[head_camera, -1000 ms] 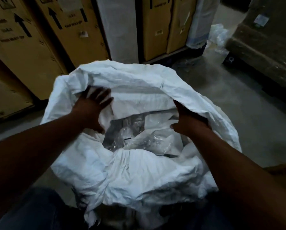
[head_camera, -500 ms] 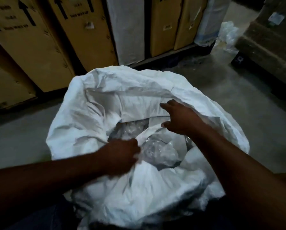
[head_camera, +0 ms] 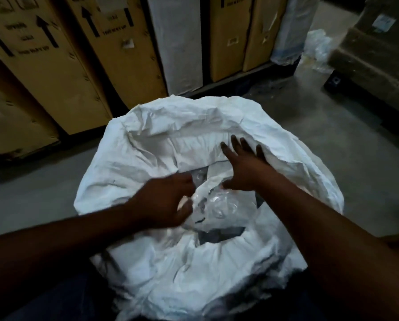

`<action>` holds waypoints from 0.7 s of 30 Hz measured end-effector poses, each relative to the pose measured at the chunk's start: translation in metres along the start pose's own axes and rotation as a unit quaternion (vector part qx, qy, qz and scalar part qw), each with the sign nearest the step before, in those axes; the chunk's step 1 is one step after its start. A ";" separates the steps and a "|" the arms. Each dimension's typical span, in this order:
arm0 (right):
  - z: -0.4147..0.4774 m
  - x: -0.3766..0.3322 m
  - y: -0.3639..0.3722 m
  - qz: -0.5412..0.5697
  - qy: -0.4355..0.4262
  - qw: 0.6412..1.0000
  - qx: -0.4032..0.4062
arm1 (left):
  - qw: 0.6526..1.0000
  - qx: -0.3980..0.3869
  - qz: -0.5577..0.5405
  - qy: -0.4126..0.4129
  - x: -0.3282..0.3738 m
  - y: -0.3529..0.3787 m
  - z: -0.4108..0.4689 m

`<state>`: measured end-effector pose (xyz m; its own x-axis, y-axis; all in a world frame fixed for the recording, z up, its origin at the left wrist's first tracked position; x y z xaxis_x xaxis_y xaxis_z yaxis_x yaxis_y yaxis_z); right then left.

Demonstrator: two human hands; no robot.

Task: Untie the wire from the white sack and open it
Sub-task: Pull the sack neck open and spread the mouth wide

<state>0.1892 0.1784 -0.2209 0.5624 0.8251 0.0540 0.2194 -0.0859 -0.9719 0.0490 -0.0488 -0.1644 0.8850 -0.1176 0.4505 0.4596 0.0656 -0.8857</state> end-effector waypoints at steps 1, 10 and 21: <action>-0.003 -0.002 -0.002 0.006 -0.006 1.000 -0.004 | 0.999 0.009 0.041 -0.029 -0.012 0.000 0.012; -0.084 0.035 0.032 -0.113 0.084 0.964 -0.224 | 0.888 -0.227 0.241 -0.319 -0.109 0.026 -0.032; -0.061 -0.014 -0.012 -0.098 0.057 0.989 -0.099 | 0.957 -0.109 0.179 -0.201 -0.065 0.014 0.002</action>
<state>0.2272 0.1337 -0.1955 0.5767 0.7699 0.2732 0.4787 -0.0475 -0.8767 -0.0022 -0.0386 -0.2060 0.9602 0.2669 0.0818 0.1340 -0.1834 -0.9739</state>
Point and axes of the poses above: each hand's wrist, its own z-axis towards the middle knuckle, its own y-axis out of the palm, x = y × z, the point moved 1 cm from there along z, towards the middle knuckle, and after that the axes turned 11 degrees about -z, right-handed, at the moved point
